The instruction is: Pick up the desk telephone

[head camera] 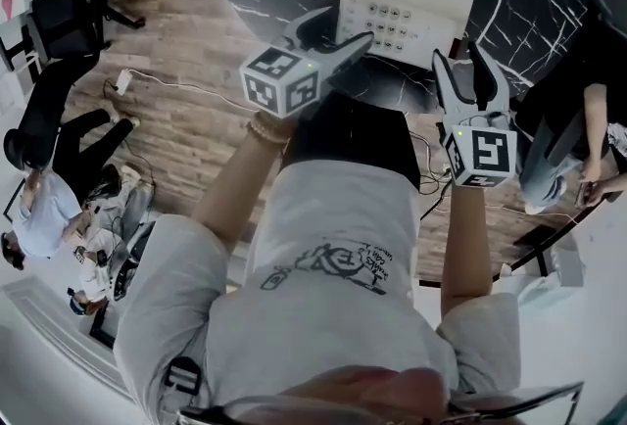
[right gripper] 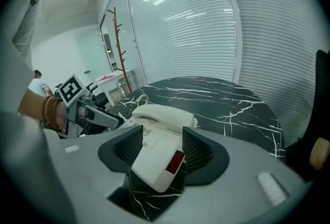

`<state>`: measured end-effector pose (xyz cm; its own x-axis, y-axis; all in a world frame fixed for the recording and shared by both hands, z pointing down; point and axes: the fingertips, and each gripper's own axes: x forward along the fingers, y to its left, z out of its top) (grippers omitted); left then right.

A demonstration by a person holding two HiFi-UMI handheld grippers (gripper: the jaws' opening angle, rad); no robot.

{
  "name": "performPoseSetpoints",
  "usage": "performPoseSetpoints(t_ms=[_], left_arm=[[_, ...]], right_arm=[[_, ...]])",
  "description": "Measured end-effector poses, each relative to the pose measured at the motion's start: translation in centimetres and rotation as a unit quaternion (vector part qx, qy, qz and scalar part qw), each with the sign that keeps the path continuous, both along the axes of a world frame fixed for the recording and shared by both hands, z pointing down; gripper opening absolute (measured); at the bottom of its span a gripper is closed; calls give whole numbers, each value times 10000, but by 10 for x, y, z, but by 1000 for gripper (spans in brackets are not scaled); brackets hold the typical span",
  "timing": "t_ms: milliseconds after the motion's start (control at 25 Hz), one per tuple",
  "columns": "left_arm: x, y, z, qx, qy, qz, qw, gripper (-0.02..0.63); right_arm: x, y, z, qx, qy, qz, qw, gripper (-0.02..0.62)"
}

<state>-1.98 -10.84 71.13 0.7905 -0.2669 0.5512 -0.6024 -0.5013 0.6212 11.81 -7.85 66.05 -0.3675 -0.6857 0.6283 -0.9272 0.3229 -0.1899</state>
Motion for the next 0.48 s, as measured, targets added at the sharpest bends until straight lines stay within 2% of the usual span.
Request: performPoseSetpoints(t_ms=[160, 480], left_arm=[[-1, -3, 15, -160, -50, -52, 9998, 348], [3, -1, 33, -492, 33, -23, 9988, 388]], right_arm=[[4, 2, 22, -181, -64, 96, 9998, 274], [4, 3, 54, -415, -224, 130, 9988, 293]])
